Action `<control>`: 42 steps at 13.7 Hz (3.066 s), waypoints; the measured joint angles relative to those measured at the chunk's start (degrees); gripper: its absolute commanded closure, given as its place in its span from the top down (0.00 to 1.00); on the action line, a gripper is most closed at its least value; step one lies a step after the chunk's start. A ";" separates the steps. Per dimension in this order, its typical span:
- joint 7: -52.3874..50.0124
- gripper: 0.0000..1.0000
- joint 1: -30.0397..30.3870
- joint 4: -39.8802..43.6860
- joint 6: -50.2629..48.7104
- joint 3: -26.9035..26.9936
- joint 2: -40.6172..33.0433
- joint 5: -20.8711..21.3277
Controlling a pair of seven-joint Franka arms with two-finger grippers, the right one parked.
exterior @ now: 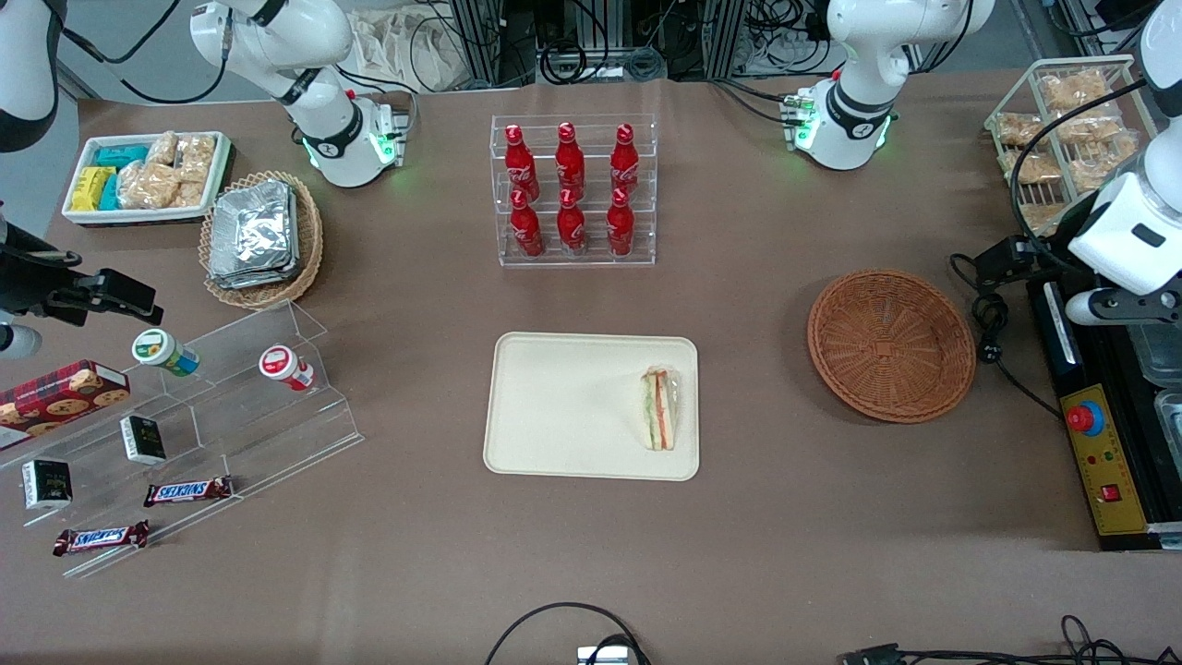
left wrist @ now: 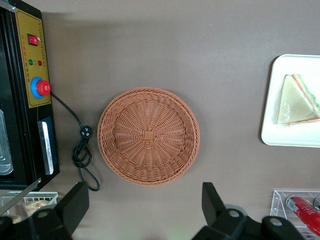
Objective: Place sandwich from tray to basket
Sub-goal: 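Move the left gripper over the wrapped sandwich on the cream tray, then lower the left gripper and close it on the wrapped sandwich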
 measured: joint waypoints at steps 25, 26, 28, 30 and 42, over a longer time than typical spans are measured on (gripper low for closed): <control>-29.55 1.00 -25.44 1.70 24.59 -2.28 22.78 3.46; -30.13 1.00 -25.96 1.74 25.38 -2.28 23.82 3.46; -32.51 1.00 -27.22 2.01 27.01 -2.28 25.56 3.50; -34.91 1.00 -27.99 2.49 28.68 -2.30 27.14 3.56; -44.34 1.00 -33.43 3.18 34.68 -2.22 35.91 12.18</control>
